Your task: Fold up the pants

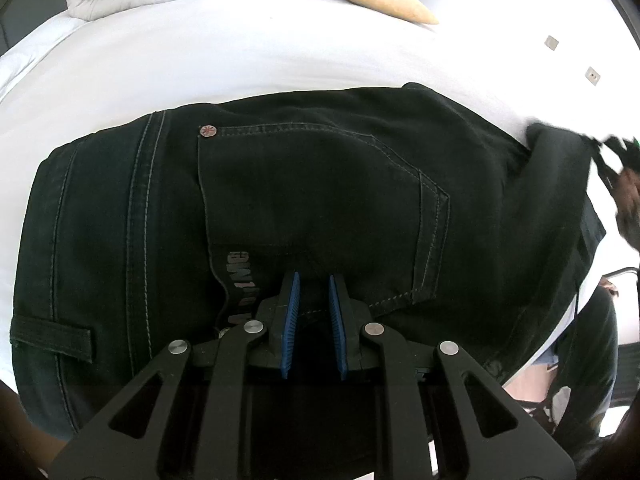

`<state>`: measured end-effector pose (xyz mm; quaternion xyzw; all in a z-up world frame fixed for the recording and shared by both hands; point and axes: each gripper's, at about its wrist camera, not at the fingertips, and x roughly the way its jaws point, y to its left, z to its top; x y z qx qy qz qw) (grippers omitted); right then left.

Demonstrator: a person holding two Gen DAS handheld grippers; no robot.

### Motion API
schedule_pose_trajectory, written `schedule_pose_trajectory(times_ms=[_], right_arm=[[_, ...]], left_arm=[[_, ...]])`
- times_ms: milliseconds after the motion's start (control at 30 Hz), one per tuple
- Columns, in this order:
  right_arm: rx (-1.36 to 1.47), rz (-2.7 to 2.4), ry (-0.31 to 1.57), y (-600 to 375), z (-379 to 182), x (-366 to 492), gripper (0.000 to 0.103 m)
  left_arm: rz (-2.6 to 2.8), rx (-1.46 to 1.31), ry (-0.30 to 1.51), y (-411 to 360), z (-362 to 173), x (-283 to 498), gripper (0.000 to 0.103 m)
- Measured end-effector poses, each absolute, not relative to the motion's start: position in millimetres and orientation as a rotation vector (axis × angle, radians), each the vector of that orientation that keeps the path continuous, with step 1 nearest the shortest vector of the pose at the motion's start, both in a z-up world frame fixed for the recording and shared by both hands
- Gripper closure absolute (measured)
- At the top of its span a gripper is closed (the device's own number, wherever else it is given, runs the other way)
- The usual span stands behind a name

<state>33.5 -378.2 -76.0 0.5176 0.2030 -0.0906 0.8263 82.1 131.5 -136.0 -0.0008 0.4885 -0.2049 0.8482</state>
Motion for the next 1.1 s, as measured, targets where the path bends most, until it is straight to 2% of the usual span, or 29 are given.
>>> schedule_pose_trajectory(times_ms=[133,267,333,400,467,500,533,1000,1067,1100], right_arm=[[1.179,-0.341,0.444,-397,-120,-51,0.099],[1.323,-0.317,0.414,-407,-156,-82,0.098],[1.326,-0.304,0.395,-406,-155,-80,0.091],[1.337,-0.29,0.371,-410,-156,-75,0.088],[1.346,-0.29,0.348,-413,-158,-70,0.089],[1.343,-0.297,0.354,-416,-158,-69,0.097],[1.334,-0.322,0.374,-417,-159,-69,0.099],[1.392,-0.333,0.405,-429,-167,-87,0.103],[1.394,-0.311,0.422,-431,-166,-89,0.101],[1.389,-0.316,0.431,-429,-164,-95,0.097]], left_arm=[[-0.426,0.01,1.036,128,-133,83,0.088],[-0.418,0.02,1.043,125,-131,84,0.088],[-0.412,0.021,1.048,123,-129,85,0.088],[-0.404,0.025,1.051,121,-129,86,0.088],[-0.398,0.029,1.053,120,-127,85,0.088],[-0.396,0.03,1.054,119,-127,85,0.088],[-0.395,0.032,1.055,118,-127,86,0.088],[-0.441,0.103,1.074,115,-119,84,0.088],[-0.446,0.089,1.066,118,-118,81,0.088],[-0.447,0.082,1.061,121,-119,80,0.088]])
